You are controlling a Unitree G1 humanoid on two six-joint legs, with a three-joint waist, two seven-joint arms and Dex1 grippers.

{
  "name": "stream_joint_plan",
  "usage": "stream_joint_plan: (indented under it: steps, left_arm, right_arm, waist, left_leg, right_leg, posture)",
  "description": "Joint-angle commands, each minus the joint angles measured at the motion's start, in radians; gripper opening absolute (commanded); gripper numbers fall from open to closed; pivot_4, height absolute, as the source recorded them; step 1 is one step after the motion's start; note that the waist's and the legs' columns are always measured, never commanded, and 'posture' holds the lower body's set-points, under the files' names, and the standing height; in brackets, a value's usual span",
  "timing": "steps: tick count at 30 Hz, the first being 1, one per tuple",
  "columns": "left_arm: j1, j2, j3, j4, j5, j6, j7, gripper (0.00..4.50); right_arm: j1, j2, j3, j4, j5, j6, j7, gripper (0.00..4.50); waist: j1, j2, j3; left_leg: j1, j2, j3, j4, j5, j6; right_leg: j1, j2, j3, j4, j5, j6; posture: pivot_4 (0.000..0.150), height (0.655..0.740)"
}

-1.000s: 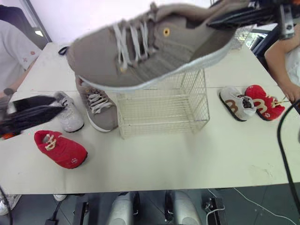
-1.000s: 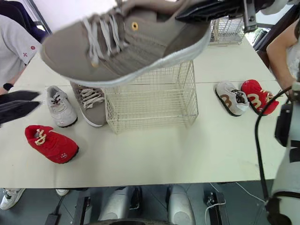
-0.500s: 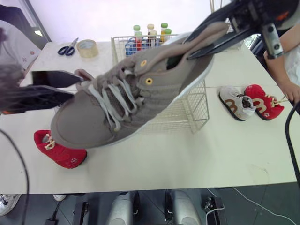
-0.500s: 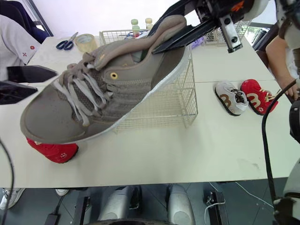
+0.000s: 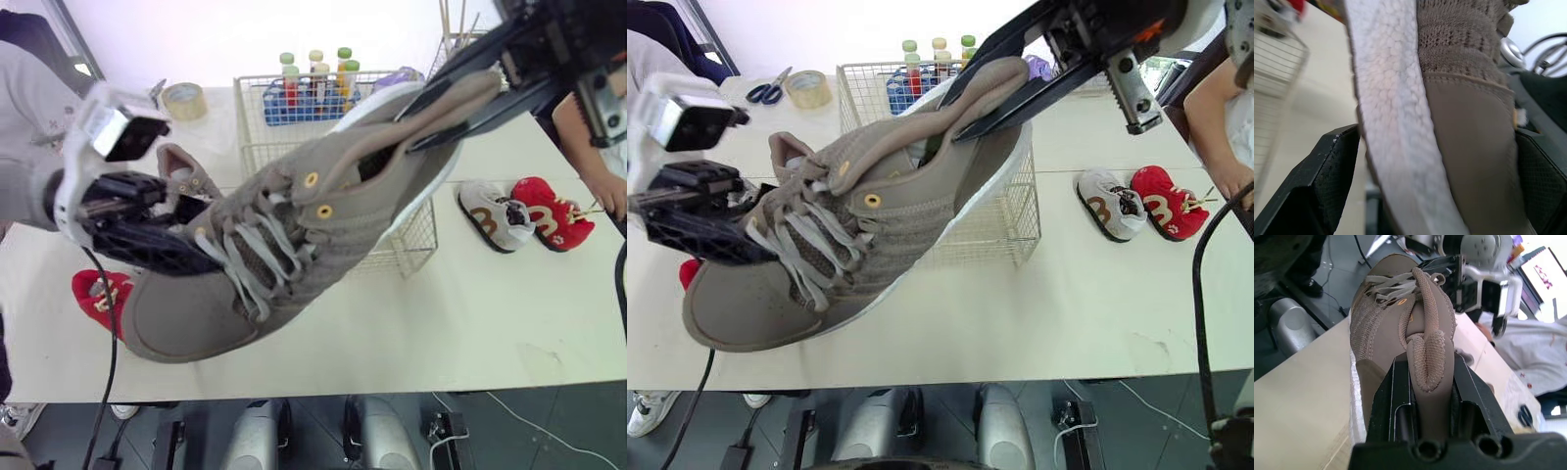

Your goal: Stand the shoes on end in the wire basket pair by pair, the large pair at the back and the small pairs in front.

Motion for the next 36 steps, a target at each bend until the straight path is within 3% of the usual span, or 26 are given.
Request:
stream_joint_plan:
  steps: [1,5,9,12,17,20,21,24,30,36]
  left_arm:
    - [-0.061,-0.038,0.023,0.029,-0.019,0.040,0.005,3.64]
    - [-0.070,-0.074,0.065,0.048,-0.027,0.060,0.041,2.00]
    - [-0.011,-0.096,0.132,0.012,-0.050,0.055,0.101,1.15]
    - [0.033,-0.123,0.186,-0.013,-0.077,0.054,0.168,1.14]
    - [0.113,-0.172,0.314,-0.052,-0.164,0.037,0.324,1.14]
    - [0.175,-0.194,0.414,-0.072,-0.232,0.002,0.452,1.14]
    - [0.193,-0.200,0.449,-0.073,-0.249,-0.017,0.494,1.14]
    - [0.227,-0.206,0.523,-0.067,-0.301,-0.066,0.591,1.14]
    - [0.229,-0.260,0.608,-0.092,-0.330,-0.227,0.761,1.14]
    - [0.211,-0.317,0.553,-0.095,-0.301,-0.304,0.786,1.14]
  right_arm:
    - [-0.040,-0.001,-0.033,0.005,0.052,-0.016,0.003,0.27]
    - [-0.043,-0.003,-0.027,0.013,0.053,-0.003,0.003,0.27]
    - [-0.046,-0.010,-0.023,0.027,0.042,0.022,0.003,0.27]
    - [-0.047,-0.003,-0.028,0.052,0.021,0.040,0.003,0.27]
    - [-0.065,0.065,-0.090,0.220,-0.126,0.068,0.003,2.55]
    - [-0.070,0.088,-0.195,0.368,-0.239,0.129,-0.007,4.18]
    - [-0.057,0.084,-0.234,0.393,-0.255,0.169,-0.024,4.41]
    - [-0.016,0.084,-0.347,0.424,-0.271,0.298,-0.084,4.41]
    - [0.257,0.169,-0.758,0.287,0.067,0.814,-0.447,4.41]
    - [0.401,0.292,-0.868,0.064,0.159,1.015,-0.689,4.41]
  waist:
    - [-0.001,-0.001,0.000]
    - [-0.002,-0.001,0.001]
    - [-0.002,-0.001,0.001]
    - [-0.002,-0.001,0.001]
    - [-0.003,-0.001,0.001]
    - [0.000,-0.002,0.001]
    - [0.002,-0.002,0.001]
    - [0.000,-0.002,0.001]
    - [0.000,-0.003,0.000]
    - [0.000,-0.003,0.001]
  left_leg:
    - [-0.001,0.000,-0.001,0.003,-0.001,0.001]
    - [-0.003,0.000,-0.001,0.011,-0.003,0.005]
    - [-0.003,0.000,-0.001,0.011,-0.003,0.005]
    - [-0.003,0.000,-0.001,0.011,-0.003,0.005]
    - [-0.003,0.000,-0.002,0.012,-0.003,0.005]
    - [-0.003,0.000,-0.002,0.012,-0.003,0.005]
    - [-0.004,-0.001,-0.002,0.012,-0.003,0.005]
    - [-0.005,-0.003,-0.003,0.012,-0.003,0.005]
    - [-0.004,-0.003,-0.006,0.013,-0.003,0.004]
    - [-0.003,-0.003,-0.004,0.012,-0.003,0.004]
  right_leg:
    - [0.000,0.000,0.000,0.002,-0.001,0.001]
    - [0.000,-0.001,0.000,0.007,-0.002,0.003]
    - [0.000,-0.001,0.000,0.007,-0.002,0.003]
    - [0.000,-0.001,0.000,0.007,-0.002,0.003]
    - [0.000,-0.002,0.000,0.007,-0.002,0.003]
    - [0.000,-0.002,0.000,0.007,-0.002,0.003]
    - [0.000,-0.003,0.000,0.007,-0.002,0.003]
    - [0.000,-0.006,-0.001,0.006,-0.002,0.003]
    - [0.004,-0.007,-0.003,0.005,-0.002,0.002]
    - [0.004,-0.006,-0.003,0.006,-0.002,0.003]
  posture:
    - [0.150,0.7400]
    - [0.150,0.7400]
    - [0.150,0.7400]
    - [0.150,0.7400]
    - [0.150,0.7400]
    - [0.150,0.7400]
    - [0.150,0.7400]
    - [0.150,0.7400]
    - [0.150,0.7400]
    - [0.150,0.7400]
